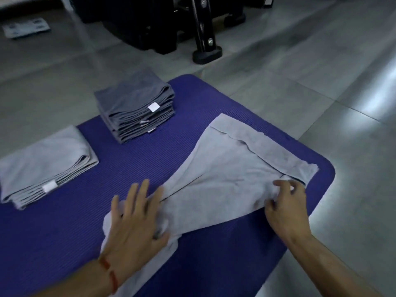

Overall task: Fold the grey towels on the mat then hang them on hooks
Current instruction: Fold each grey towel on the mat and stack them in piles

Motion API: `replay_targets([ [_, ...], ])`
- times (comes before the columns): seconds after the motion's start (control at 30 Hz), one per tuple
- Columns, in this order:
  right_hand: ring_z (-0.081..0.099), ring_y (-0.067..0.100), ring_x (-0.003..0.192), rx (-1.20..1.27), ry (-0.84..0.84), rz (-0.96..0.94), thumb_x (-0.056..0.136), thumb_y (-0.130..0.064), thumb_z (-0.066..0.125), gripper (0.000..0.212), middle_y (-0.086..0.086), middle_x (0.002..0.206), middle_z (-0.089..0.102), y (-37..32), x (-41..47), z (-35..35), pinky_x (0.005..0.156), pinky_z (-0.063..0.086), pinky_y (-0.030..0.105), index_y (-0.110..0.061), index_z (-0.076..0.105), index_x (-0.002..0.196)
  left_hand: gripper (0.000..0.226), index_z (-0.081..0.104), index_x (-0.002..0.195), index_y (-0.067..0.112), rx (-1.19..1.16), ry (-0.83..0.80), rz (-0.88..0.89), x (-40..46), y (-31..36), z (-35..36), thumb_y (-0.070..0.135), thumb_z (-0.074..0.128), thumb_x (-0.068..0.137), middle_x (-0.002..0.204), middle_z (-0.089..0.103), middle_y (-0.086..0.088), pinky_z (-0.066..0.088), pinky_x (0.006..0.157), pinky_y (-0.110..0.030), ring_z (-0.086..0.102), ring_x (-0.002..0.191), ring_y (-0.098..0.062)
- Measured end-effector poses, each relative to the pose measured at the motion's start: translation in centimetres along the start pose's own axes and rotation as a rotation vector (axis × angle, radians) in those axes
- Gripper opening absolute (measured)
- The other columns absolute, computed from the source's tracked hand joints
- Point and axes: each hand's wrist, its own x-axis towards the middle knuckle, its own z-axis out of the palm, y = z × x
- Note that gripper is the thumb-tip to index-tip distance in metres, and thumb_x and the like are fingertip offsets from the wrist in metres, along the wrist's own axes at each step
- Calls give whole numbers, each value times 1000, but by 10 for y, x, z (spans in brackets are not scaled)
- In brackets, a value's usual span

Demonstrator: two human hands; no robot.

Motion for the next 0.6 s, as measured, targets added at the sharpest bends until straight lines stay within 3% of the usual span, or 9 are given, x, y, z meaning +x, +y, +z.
replay_targets([
  [0.07,60,26,90,-13,-115,-202,90,-8,66,46,13,139,40,-26,-6,6,83,50,34,-10,53,133,117,9,161,28,-179,-92,-233,-42,-36,18,82,55,68,159,28,-13,39,106,-59,36,142,-35],
  [0.13,61,26,97,-19,-247,-411,91,-10,63,42,7,136,43,-57,-17,22,87,49,30,-14,54,132,118,3,160,31,-437,-152,-377,-60,-56,25,64,73,71,153,36,-8,46,105,-48,45,134,-30],
  [0.23,47,27,134,-33,-440,-709,92,-22,61,59,2,157,30,-105,-47,54,107,46,40,-29,40,147,60,51,125,41,-786,-48,-436,-56,-73,6,8,76,81,112,70,-3,57,77,-25,69,102,-26],
  [0.3,16,24,154,-133,-518,-918,91,-41,63,87,-1,170,1,-129,-64,73,122,27,43,-41,9,160,46,63,102,36,-851,-128,-289,-48,-86,-26,-4,66,78,91,73,1,56,69,-26,70,89,-21],
  [0.37,-2,21,156,-287,-508,-1060,85,-59,59,103,-4,170,-6,-151,-74,83,122,4,47,-44,-11,158,43,67,106,29,-773,-340,-40,-43,-98,-69,-1,63,76,96,73,4,57,76,-33,70,91,-18],
  [0.4,7,21,155,-341,-470,-1103,83,-58,60,102,-2,168,13,-161,-76,85,122,2,51,-42,-6,159,45,69,110,28,-707,-456,24,-39,-106,-89,1,63,76,101,74,6,58,80,-34,70,96,-15],
  [0.47,51,21,131,-346,-350,-1155,85,-41,67,74,-3,131,59,-181,-72,86,117,19,50,-32,32,150,50,68,114,33,-626,-455,13,-30,-125,-120,11,64,70,107,73,11,57,88,-34,69,101,-11],
  [0.53,63,19,106,-228,-343,-1101,92,-32,63,41,-7,110,63,-196,-56,77,97,39,40,-29,50,131,47,63,114,37,-374,-319,-50,-25,-139,-135,21,66,70,109,71,10,54,87,-33,66,105,-16],
  [0.6,63,19,100,-193,-401,-1043,93,-23,62,39,-9,111,57,-199,-36,65,85,50,38,-31,52,129,38,60,113,33,-46,-204,-159,-34,-152,-135,25,67,76,108,67,4,46,76,-30,63,105,-23],
])
